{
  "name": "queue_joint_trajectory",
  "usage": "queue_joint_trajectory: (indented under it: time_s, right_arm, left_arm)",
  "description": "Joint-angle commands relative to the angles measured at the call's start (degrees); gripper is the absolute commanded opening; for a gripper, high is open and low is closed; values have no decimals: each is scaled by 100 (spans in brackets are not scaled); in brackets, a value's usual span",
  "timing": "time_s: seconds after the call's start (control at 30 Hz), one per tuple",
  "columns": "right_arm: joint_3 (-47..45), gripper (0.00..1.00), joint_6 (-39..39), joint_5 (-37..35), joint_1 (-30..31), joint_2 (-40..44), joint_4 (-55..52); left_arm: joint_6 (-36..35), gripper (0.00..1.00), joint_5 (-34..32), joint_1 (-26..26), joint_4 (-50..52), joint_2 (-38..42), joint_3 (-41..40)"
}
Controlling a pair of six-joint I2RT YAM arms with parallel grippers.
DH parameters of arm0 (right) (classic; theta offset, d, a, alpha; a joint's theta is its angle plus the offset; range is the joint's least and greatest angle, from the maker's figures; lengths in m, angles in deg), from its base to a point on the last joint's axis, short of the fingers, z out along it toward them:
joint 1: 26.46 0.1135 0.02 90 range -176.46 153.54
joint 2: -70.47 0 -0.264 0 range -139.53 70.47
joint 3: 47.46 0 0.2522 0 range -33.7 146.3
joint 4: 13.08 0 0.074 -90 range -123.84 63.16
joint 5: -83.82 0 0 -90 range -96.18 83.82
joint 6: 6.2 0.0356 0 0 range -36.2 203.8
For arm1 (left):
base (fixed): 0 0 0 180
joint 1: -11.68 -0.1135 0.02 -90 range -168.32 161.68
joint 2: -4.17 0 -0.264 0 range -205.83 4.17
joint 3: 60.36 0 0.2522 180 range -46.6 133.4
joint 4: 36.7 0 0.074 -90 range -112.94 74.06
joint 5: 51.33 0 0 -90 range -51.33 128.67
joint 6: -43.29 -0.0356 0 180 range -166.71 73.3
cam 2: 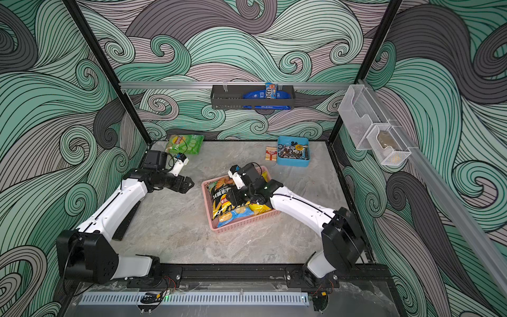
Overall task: Put the potato chips into the basket
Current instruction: Place the potato chip in the basket.
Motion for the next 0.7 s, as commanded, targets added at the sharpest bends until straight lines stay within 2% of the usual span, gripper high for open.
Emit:
queue_joint_trajectory:
  time_s: [0.0,0.3,0.5,0.67]
  right_arm:
    - [-326,53,-142,-534,123,69,-6]
    - [-751,56,-84,-1047,441,-106,12]
    - [-323,64,-35,-1019,560,517,-1]
    - [37,65,-25,-874,522,900,7]
  left_arm:
    - [-41,87,199,-6,-486,327,-281]
    - [-39,87,346,-11,-596,309,-449]
    - [-130,87,245,-5,-546,322,-330]
    - [-149,86,237,-6,-589,419,-362]
